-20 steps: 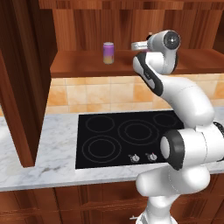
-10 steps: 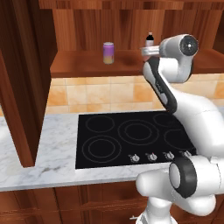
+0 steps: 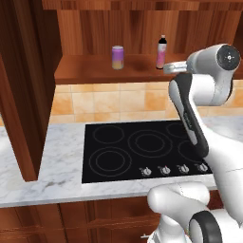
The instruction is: Sort all alcoholic drinks to one cabinet, and non-alcoholic drinks to the other.
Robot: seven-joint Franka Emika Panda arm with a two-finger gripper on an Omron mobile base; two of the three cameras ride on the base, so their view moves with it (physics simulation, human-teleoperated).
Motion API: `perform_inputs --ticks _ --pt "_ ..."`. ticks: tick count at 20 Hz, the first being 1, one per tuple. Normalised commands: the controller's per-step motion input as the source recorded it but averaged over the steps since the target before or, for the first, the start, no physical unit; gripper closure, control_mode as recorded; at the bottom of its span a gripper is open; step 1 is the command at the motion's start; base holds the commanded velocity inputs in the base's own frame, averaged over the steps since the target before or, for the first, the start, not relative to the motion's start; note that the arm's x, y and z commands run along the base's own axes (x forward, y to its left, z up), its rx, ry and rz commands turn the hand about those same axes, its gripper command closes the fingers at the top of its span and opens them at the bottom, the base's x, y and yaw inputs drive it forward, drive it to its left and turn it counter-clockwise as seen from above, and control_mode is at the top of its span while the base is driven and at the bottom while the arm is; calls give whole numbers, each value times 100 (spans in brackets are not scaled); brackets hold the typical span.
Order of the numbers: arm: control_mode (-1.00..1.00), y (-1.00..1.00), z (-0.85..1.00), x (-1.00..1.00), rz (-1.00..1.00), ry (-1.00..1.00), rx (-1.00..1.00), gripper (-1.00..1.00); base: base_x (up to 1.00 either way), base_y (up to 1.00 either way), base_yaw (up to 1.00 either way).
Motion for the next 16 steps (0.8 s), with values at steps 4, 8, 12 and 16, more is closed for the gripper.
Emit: perform_inputs --ticks 4,8,12,16 --pt "-100 0 -18 -92 0 30 0 -100 0 0 0" --pt "-100 0 -45 -73 0 38 0 -100 0 0 0" --pt "-100 5 -95 -43 0 39 -4 -100 0 0 0" --pt "-100 16 -100 -22 0 25 -12 -100 0 0 0"
